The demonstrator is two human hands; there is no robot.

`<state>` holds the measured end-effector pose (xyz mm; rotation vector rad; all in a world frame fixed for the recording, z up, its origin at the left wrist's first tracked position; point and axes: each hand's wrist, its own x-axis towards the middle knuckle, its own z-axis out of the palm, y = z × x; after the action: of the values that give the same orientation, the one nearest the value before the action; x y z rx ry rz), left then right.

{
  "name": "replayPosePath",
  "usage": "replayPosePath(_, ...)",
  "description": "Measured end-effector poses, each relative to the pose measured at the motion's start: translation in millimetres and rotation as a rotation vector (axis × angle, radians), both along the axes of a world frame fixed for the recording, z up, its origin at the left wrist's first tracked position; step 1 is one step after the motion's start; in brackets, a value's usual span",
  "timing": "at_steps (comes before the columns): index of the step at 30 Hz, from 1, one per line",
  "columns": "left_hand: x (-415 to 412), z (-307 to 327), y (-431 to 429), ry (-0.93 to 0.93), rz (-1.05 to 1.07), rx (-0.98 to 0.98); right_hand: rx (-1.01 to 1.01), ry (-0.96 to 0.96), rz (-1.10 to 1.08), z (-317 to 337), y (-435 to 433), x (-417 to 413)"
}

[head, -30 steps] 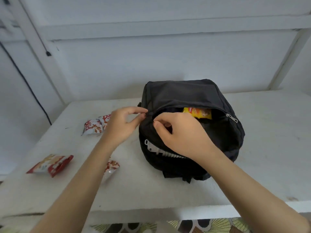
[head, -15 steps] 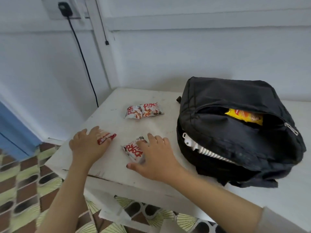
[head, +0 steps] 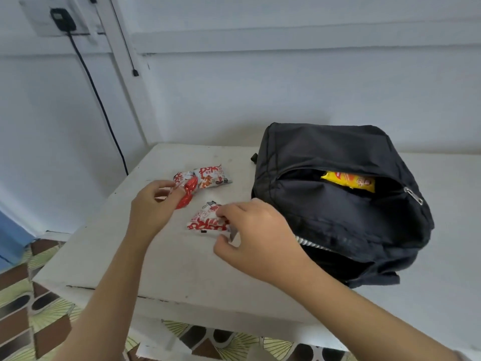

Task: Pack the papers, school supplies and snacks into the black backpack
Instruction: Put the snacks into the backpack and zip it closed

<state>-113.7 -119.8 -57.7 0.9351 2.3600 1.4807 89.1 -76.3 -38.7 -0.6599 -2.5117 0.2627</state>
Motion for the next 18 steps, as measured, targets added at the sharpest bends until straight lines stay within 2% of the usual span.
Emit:
replayPosePath(4, 41, 45, 48, -0.044, -0.173, 0.168, 0.059, 0.156, -0.173, 39, 17, 43)
replayPosePath(10, 112, 94, 124, 0.131, -0.523, 0.204, -0.002, 0.179, -0.396, 54, 49, 100)
replayPosePath(15, 149, 89, 178, 0.269, -0.663, 0.112, -0.054, 0.132, -0.512, 39, 58, 129)
replayPosePath(18, 158, 79, 196, 0.343, -0.776, -0.074, -0.082, 0.119, -0.532, 31, 61, 136)
